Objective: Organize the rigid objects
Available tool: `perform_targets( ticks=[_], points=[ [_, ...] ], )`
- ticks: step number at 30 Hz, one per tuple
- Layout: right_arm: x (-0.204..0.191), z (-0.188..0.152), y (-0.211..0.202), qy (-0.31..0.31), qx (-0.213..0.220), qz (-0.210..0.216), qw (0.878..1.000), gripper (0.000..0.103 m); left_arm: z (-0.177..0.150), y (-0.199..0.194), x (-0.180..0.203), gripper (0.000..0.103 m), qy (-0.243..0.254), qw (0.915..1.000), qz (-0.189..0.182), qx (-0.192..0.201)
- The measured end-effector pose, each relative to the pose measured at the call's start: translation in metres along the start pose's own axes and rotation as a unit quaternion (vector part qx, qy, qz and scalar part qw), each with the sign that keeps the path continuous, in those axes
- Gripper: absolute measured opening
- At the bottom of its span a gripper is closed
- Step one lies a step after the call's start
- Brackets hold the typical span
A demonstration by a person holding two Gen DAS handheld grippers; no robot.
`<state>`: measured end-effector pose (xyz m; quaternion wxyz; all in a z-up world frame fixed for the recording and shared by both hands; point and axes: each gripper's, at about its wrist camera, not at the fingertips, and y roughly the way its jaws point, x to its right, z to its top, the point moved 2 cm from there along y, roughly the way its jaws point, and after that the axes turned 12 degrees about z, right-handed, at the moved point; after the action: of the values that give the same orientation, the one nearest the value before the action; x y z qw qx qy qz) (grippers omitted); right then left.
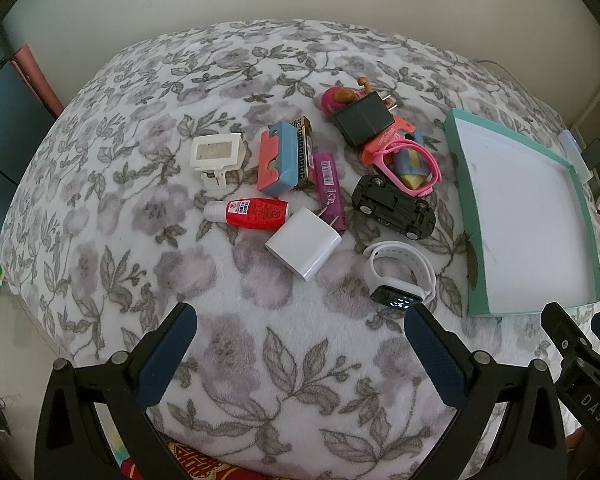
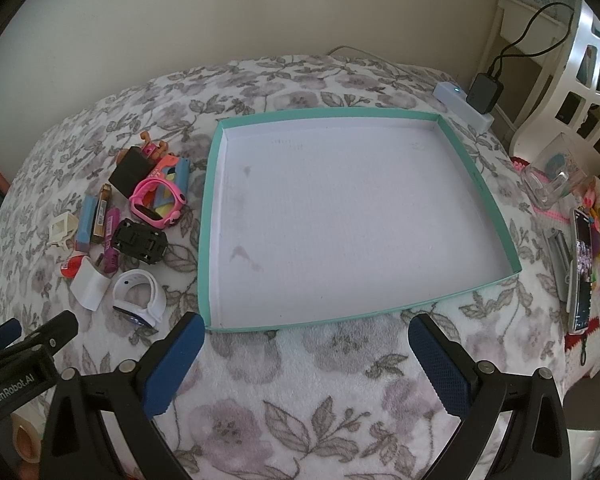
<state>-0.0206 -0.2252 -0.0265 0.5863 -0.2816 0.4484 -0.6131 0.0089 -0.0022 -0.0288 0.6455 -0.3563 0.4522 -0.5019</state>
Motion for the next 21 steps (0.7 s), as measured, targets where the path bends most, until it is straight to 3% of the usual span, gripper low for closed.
perform_targets(
  ticks=[21],
  points=[
    [-0.0014,0.0006,0.0003,-0.002,-0.001,-0.001,1.0,0.103,-0.0005,0.0008,0.0003,0.103,-0.001,1.0,0.0,-0.001]
  ],
)
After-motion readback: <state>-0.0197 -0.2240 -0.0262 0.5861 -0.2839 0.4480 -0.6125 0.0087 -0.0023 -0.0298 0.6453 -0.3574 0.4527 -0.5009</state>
